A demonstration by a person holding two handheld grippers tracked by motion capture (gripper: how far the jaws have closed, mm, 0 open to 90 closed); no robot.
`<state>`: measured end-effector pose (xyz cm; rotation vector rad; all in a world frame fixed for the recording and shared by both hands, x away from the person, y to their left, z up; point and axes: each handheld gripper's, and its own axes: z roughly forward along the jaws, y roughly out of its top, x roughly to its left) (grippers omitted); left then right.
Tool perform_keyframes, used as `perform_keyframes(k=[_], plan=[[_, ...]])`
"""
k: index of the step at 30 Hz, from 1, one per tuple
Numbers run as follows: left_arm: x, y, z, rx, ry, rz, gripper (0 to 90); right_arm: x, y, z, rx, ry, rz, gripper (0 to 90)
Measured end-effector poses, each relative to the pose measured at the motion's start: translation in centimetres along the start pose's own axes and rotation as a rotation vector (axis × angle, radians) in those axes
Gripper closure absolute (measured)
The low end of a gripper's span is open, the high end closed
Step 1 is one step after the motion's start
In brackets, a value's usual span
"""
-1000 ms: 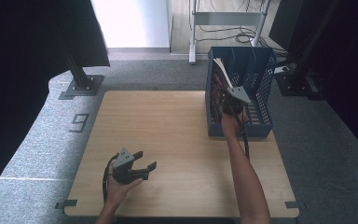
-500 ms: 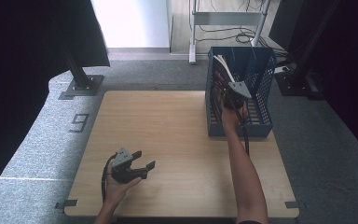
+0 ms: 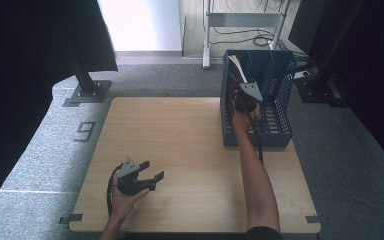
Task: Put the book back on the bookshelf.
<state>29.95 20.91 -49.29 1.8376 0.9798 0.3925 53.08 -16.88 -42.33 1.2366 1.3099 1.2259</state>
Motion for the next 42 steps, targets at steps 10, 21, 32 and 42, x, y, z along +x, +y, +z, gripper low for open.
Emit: perform_keyframes(k=[10, 21, 32, 42], plan=[[-0.1, 0.0, 0.0, 0.001, -0.004, 0.002, 25.0, 1.4, -1.0, -0.3, -0.013, 0.084, -0.100, 77.3], [-0.5, 0.0, 0.1, 0.005, -0.010, 0.014, 24.9, 1.2, -0.8, -1.7, 0.041, 0.192, -0.139, 64.5], [-0.3, 0.0, 0.3, 0.007, -0.007, 0.013, 24.9, 0.9, -1.7, -1.1, 0.041, 0.170, -0.170, 72.3], [-0.2, -0.1, 0.4, 0.012, -0.006, 0.013, 25.0, 0.8, -1.5, 0.0, 0.028, 0.147, -0.163, 73.7]])
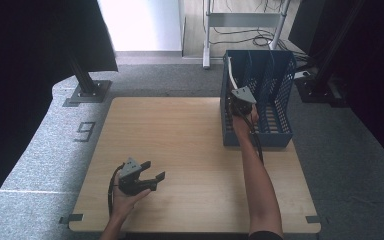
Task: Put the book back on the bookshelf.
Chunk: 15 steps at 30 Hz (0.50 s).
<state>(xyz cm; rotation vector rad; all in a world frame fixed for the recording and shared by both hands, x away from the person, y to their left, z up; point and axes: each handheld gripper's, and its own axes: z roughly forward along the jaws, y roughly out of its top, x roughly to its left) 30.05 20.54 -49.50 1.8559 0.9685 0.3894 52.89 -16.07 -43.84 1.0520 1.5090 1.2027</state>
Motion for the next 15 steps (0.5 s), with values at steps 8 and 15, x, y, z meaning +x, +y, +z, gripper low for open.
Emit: perform_keyframes(k=[8, 15], plan=[[-0.1, 0.0, 0.0, 0.001, -0.001, 0.002, 25.0, 0.1, 0.1, -0.5, 0.013, 0.025, -0.008, 64.0], [-0.3, 0.0, 0.0, 0.001, -0.007, 0.008, 24.9, 0.3, 0.6, -1.5, 0.027, 0.057, -0.002, 53.5]])
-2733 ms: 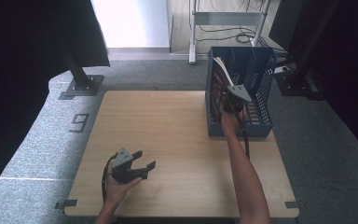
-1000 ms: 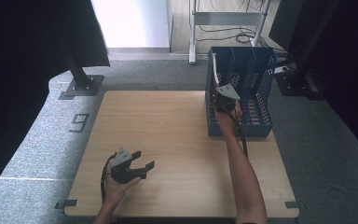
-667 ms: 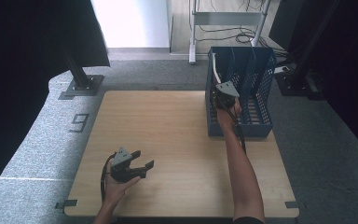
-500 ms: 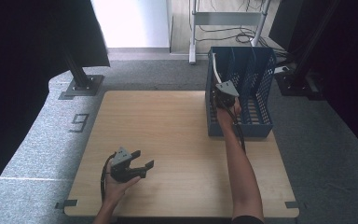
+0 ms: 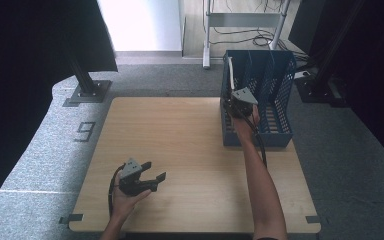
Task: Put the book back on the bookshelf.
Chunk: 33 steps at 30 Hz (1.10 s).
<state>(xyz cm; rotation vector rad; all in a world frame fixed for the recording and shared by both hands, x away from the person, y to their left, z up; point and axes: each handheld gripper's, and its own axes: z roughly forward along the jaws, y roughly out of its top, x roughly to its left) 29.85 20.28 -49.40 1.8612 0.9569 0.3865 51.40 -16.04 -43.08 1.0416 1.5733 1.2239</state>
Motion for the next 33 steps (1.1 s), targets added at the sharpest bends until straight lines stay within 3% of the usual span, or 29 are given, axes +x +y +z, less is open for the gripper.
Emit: perform_keyframes(k=[8, 19, 33], plan=[[-0.1, 0.1, 0.0, -0.003, -0.005, 0.003, 24.8, -0.2, 0.4, -0.8, 0.035, 0.028, 0.036, 46.9], [-0.3, 0.1, 0.1, -0.001, -0.011, 0.010, 24.7, -0.6, -0.1, -2.0, 0.028, 0.036, 0.060, 43.3], [-0.6, 0.1, 0.0, -0.003, -0.006, 0.014, 24.7, -0.5, -0.1, -4.3, 0.027, 0.081, 0.084, 42.2]])
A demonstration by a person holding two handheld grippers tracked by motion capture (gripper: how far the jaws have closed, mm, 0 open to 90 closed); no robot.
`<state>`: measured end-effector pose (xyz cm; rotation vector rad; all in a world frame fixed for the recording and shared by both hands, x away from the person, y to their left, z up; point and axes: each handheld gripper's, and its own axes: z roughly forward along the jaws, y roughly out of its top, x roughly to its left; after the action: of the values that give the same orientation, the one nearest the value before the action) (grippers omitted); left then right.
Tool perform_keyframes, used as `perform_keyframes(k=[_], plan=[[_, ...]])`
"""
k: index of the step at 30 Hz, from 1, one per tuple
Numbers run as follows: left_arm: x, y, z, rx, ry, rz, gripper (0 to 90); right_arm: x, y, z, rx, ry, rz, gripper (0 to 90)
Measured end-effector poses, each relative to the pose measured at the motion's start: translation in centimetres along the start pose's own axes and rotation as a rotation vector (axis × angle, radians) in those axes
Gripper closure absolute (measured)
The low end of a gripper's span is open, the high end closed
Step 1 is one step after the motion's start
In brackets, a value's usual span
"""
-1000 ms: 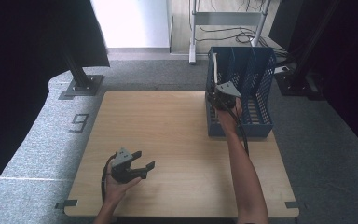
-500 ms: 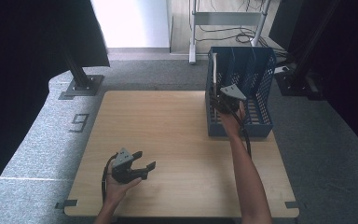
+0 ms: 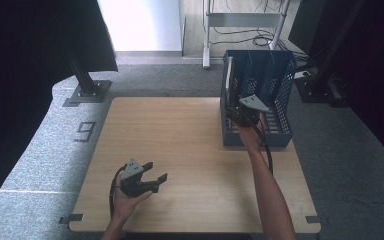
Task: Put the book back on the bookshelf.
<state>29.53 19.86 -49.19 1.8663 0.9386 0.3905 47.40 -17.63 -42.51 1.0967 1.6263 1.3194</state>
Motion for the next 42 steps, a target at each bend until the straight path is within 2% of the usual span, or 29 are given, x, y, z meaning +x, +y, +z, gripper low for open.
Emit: perform_keyframes(k=[6, 10, 17, 34, 42], plan=[[0.0, 0.0, 0.0, 0.001, 0.001, -0.001, 24.7, 0.0, -0.4, -1.0, 0.000, 0.026, 0.019, 41.2], [0.1, -0.1, 0.0, 0.004, 0.001, 0.000, 24.6, 0.4, -0.6, -1.4, 0.045, 0.049, 0.017, 38.0], [0.2, -0.1, 0.0, 0.006, 0.004, -0.004, 24.6, 0.9, -1.0, -3.2, 0.052, 0.077, 0.036, 36.6], [0.3, -0.3, 0.1, 0.017, 0.010, -0.009, 24.6, 2.1, -4.4, -8.0, 0.039, 0.161, 0.066, 37.3], [0.5, -0.5, 0.2, 0.023, 0.013, -0.012, 24.6, 3.0, -6.5, -10.0, 0.062, 0.204, 0.084, 37.4]])
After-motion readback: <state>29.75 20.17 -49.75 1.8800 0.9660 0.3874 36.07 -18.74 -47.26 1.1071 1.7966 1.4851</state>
